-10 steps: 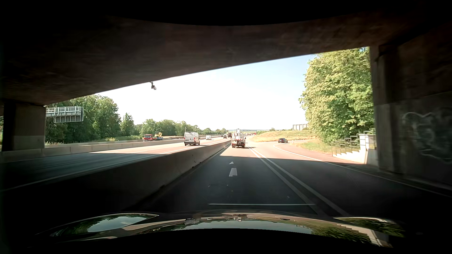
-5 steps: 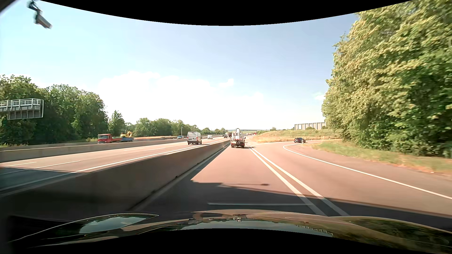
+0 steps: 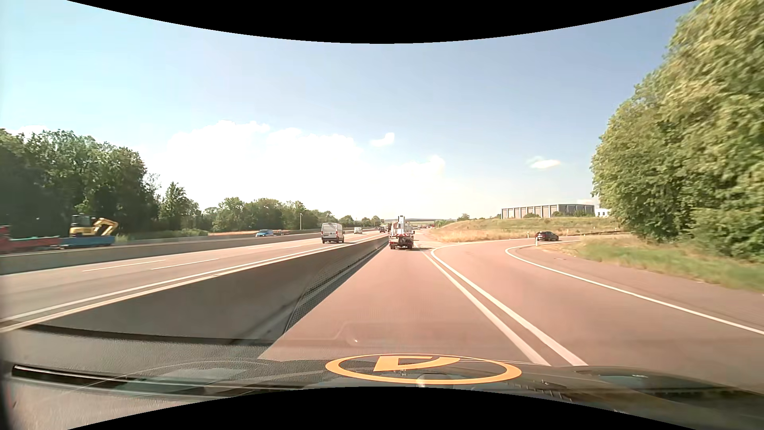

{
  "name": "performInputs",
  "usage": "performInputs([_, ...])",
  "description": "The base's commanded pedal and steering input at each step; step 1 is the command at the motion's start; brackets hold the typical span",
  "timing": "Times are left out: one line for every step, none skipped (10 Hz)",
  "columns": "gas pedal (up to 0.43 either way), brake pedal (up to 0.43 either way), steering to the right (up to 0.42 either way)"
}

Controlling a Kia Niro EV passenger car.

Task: Follow the waypoints while adhering to traffic rules and regulations

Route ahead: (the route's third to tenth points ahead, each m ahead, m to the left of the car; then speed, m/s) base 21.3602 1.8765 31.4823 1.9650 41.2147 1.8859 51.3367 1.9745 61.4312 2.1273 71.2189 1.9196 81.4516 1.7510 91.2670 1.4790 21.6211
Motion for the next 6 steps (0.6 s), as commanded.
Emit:
performInputs([0.248,0.0,-0.001])
performInputs([0.248,0.0,-0.001])
performInputs([0.24,0.0,-0.001])
performInputs([0.24,0.0,-0.002])
performInputs([0.228,0.0,-0.002])
performInputs([0.228,0.0,-0.002])
